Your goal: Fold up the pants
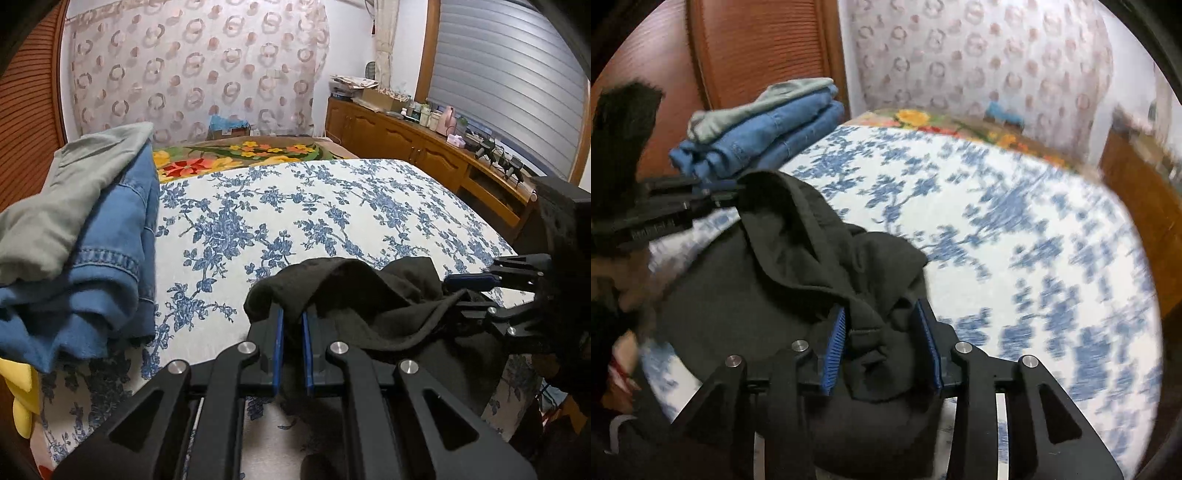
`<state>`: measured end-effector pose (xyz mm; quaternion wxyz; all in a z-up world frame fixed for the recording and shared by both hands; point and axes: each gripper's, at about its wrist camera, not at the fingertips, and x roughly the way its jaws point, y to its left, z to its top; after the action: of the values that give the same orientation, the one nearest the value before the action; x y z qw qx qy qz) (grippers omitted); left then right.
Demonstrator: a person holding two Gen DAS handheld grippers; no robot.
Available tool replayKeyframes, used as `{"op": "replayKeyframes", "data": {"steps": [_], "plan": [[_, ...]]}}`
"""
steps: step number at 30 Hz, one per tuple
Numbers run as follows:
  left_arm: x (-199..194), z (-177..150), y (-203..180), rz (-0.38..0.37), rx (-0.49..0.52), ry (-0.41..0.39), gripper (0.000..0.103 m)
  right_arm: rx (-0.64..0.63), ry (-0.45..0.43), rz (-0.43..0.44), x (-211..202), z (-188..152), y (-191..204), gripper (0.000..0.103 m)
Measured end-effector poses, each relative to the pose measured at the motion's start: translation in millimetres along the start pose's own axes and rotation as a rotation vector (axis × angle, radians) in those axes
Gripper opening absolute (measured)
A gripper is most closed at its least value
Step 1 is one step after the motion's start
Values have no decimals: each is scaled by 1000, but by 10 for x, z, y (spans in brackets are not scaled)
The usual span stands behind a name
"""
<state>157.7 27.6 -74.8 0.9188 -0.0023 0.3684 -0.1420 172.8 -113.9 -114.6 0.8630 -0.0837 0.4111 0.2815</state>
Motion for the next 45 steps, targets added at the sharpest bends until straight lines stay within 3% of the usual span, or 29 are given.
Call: {"op": "replayKeyframes", "data": {"steps": [7,12,15,21,25,28,33,36,38,45], "plan": [[22,-18,23,-15,-2,4,7,43,0,53,106,119,-80,40],[7,22,8,-26,10,-4,7,26,-12,96,108,151,-61,11],[-72,117,-1,-33,-1,-45,6,20,-84,99,-24,198,-75,6],[-319,661,-22,-31,-6,-164,5,-8,-209,90,-366,546,-158,4],[-424,1264,-51,-9,8,-251,5,-45,-290,53,-591,953,-251,3],[-525,1747,-65,31,37,-329,5,-82,-367,-6,-752,1364,-336,3],[-755,2246,-72,81,78,-444,5,-122,-524,-130,-1084,1966,-517,3],[-709,2133,-89,85,111,-415,5,-135,-557,-133,-1179,2040,-577,3],[-561,1868,-110,105,132,-357,5,-135,-529,-125,-1126,1938,-581,3],[-4,565,-232,63,108,-87,5,-113,-271,-55,-482,839,-500,3]]}}
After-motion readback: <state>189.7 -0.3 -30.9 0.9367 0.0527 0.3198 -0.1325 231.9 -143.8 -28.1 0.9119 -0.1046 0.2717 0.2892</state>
